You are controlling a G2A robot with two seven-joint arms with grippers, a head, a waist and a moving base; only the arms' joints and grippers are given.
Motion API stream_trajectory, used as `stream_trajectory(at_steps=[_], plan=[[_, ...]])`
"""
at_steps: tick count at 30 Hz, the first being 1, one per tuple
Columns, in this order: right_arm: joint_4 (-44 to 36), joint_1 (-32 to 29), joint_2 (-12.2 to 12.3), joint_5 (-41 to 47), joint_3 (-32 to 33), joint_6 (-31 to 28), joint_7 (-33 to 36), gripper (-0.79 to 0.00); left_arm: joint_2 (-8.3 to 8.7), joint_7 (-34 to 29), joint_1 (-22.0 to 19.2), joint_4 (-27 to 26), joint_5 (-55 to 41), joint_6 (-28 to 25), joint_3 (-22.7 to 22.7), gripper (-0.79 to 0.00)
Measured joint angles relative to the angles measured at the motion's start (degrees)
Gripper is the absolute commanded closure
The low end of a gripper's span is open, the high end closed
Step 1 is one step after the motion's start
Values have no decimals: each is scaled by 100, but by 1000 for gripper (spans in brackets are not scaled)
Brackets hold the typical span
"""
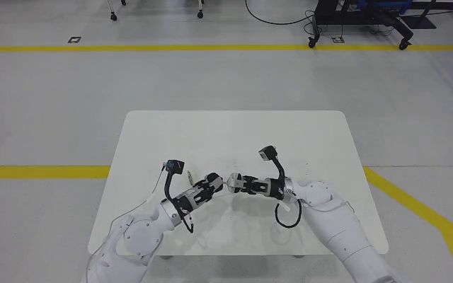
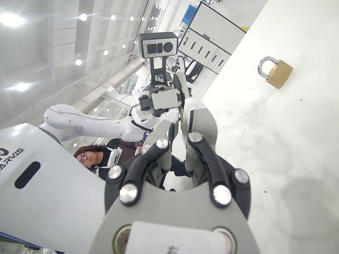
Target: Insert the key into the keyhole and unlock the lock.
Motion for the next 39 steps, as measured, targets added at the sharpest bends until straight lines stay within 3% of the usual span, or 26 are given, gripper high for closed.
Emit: stream_trajectory(at_steps=[2,12,13,14,25,32,35,39], plan=[[-2,1,3,6,-4,16,16,0,6,-16,17,-18,4,0,-25,0],[-11,-24,11,-38,-74,71,71,0,7,-47,52,-115,27,21,2,0],[-8,-29,13,-41,-75,67,67,0,5,-49,50,-108,-11,-3,5,-606],[-7,-33,16,-44,-75,64,64,0,3,-49,50,-98,-64,-34,5,-785],[-127,-132,109,-66,72,-143,-143,0,45,-104,80,13,-352,-195,-306,-785],[-189,-319,261,-158,472,-590,-590,0,135,-755,162,115,-1547,-495,-922,-785],[-135,-431,378,-389,828,-857,-883,0,212,-1127,132,53,-1263,-329,-1208,-785],[-61,-593,545,-1638,1520,-868,-1874,0,352,-2141,-134,-163,-68,202,-1380,-785]])
